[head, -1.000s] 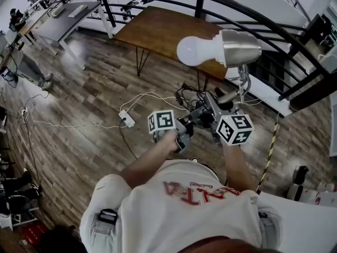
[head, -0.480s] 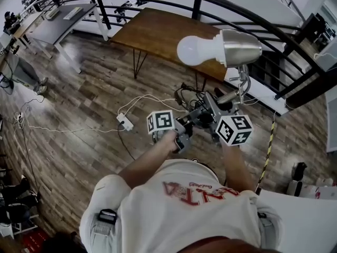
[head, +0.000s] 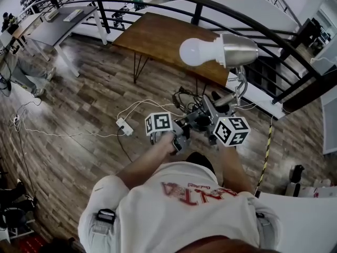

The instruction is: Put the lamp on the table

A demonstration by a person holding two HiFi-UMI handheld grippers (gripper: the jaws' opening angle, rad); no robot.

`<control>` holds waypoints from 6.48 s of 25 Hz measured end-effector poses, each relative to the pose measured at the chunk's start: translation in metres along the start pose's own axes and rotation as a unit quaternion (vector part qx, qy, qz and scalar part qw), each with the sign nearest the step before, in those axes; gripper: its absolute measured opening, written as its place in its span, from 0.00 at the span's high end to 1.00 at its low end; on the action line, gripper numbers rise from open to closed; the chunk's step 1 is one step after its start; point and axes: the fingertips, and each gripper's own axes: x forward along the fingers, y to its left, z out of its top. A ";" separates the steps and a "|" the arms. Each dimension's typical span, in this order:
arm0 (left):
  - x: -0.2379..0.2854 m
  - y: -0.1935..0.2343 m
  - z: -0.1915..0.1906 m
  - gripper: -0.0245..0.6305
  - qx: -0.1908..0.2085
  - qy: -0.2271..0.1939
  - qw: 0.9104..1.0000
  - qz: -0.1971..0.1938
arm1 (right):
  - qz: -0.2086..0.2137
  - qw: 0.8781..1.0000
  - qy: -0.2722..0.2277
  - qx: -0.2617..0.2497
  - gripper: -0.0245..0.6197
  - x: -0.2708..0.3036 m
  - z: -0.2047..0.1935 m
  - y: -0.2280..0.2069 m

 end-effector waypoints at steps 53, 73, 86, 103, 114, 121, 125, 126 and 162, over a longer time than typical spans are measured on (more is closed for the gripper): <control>0.238 0.100 0.249 0.73 -0.057 -0.070 0.994 0.054 | 0.076 0.995 0.057 0.034 0.71 0.269 0.028 -0.262; 0.245 0.120 0.421 0.73 -0.073 0.065 0.995 0.030 | -0.056 0.996 0.040 0.054 0.71 0.429 0.062 -0.280; 0.328 0.157 0.451 0.73 -0.104 0.077 0.990 0.051 | -0.070 0.992 0.070 0.080 0.71 0.467 0.051 -0.376; 0.485 0.213 0.537 0.73 -0.090 0.055 0.993 0.047 | -0.047 0.995 0.060 0.065 0.71 0.553 0.059 -0.537; 0.551 0.263 0.559 0.73 -0.090 0.068 0.993 0.046 | -0.050 0.995 0.062 0.066 0.71 0.584 0.032 -0.613; 0.584 0.289 0.565 0.73 -0.097 0.070 0.992 0.043 | -0.050 0.994 0.070 0.066 0.71 0.598 0.015 -0.650; 0.593 0.301 0.566 0.73 -0.107 0.067 0.991 0.038 | -0.050 0.994 0.078 0.064 0.71 0.604 0.006 -0.661; 0.593 0.304 0.566 0.73 -0.108 0.066 0.991 0.039 | -0.050 0.993 0.080 0.066 0.71 0.606 0.003 -0.662; 0.477 0.262 0.562 0.91 0.290 0.106 0.934 0.181 | -0.074 0.992 0.089 0.039 0.71 0.614 -0.028 -0.657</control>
